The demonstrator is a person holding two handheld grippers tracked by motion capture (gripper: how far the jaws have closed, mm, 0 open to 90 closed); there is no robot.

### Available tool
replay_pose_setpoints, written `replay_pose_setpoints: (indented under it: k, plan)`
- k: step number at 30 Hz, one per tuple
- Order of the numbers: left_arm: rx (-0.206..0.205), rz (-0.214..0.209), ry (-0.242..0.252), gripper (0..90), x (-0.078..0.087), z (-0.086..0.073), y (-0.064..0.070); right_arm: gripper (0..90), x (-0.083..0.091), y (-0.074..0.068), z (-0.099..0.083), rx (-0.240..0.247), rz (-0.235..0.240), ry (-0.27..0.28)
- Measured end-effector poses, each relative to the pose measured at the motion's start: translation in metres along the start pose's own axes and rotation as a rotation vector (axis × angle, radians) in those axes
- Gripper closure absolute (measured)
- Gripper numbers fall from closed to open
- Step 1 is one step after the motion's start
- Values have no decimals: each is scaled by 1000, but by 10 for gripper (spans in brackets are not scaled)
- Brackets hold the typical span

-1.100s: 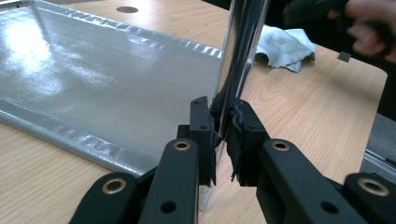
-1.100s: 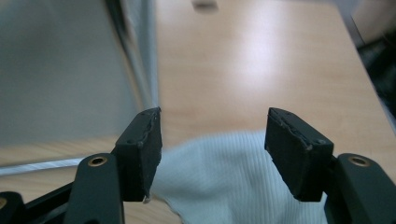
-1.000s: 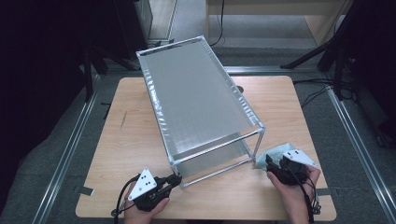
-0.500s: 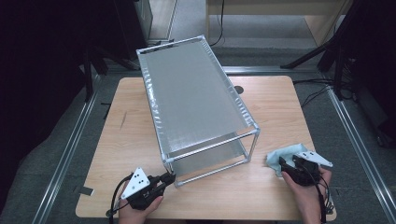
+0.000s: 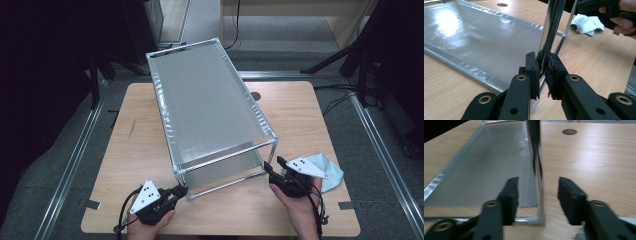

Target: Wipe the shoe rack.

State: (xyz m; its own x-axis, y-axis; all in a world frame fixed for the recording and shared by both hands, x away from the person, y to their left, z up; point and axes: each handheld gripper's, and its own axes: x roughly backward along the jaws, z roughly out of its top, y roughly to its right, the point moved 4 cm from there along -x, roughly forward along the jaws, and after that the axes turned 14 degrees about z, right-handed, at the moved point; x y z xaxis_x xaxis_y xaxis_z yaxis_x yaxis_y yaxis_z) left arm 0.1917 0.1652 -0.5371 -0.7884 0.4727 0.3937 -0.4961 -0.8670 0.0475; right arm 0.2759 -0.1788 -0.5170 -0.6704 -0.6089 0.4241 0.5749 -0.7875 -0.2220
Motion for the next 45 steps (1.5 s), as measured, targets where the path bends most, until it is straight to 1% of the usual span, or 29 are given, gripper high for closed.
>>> replay_pose_setpoints:
  k: [2,3,5,7,8,11,12,16,18,20,23,24,25,26,27,28,29,31,33,34,35,36,37,38,39,40,43,44,45]
  plan:
    - [-3,-2,0,810,0,0,1,715,-2,2,1,-12,-8,14]
    - [-3,-2,0,810,0,0,1,715,-2,2,1,-12,-8,14]
    - [-2,-6,1,810,0,0,3,778,-4,3,2,-23,11,28]
    - [-4,-14,2,810,-1,0,6,792,-7,4,2,0,-8,33]
    - [-11,-22,1,810,-2,0,10,800,-9,4,3,20,-42,35]
    - [-18,-31,3,810,-4,0,16,805,-12,6,5,26,-71,40]
    - [-25,-42,2,811,-5,1,21,806,-16,10,7,23,-102,52]
    - [-48,-79,2,811,-9,2,37,810,-26,17,12,26,-130,66]
    - [-51,-85,1,811,-10,2,41,812,-29,19,13,28,-135,69]
    - [-58,-102,1,810,-13,3,48,814,-43,23,20,49,-144,68]
    - [-67,-114,0,810,-17,4,56,811,-53,27,27,41,-130,51]
    - [-77,-125,0,811,-19,5,62,797,-64,33,34,27,-77,9]
    - [-77,-125,0,811,-19,5,62,797,-64,33,34,27,-77,9]
    - [-81,-133,2,810,-22,6,67,687,-68,38,39,-10,-13,-4]
    - [-81,-133,2,810,-22,6,67,687,-68,38,39,-10,-13,-4]
    - [-80,-139,2,810,-24,7,70,625,-68,39,40,-13,-11,2]
    - [-84,-143,1,809,-26,7,71,545,-59,37,39,-28,-31,1]
    - [-76,-154,2,808,-30,8,72,517,-54,36,37,-27,-31,3]
    - [-58,-172,-2,801,-34,9,71,461,-36,27,27,-19,-34,4]
    - [-51,-179,-4,797,-35,10,71,423,-22,19,15,-4,-32,-4]
    - [-52,-180,-2,797,-37,11,71,423,-22,19,15,-4,-32,-4]
    - [-54,-177,-1,797,-40,12,71,410,-13,13,8,4,-27,-6]
    - [-54,-177,-3,797,-42,13,71,393,2,2,-7,19,-9,-6]
    - [-57,-167,-2,798,-47,16,72,384,9,-3,-14,28,3,-6]
    - [-57,-167,-2,799,-47,16,72,384,9,-3,-14,28,3,-6]
    - [-62,-150,-1,800,-54,19,71,340,21,-11,-28,58,6,-8]
    - [-54,-145,1,799,-62,23,70,287,25,-14,-36,80,3,-43]
    - [-49,-148,1,789,-64,24,69,250,27,-15,-44,66,15,-49]
    - [-42,-148,3,789,-66,25,68,250,27,-15,-44,66,15,-49]
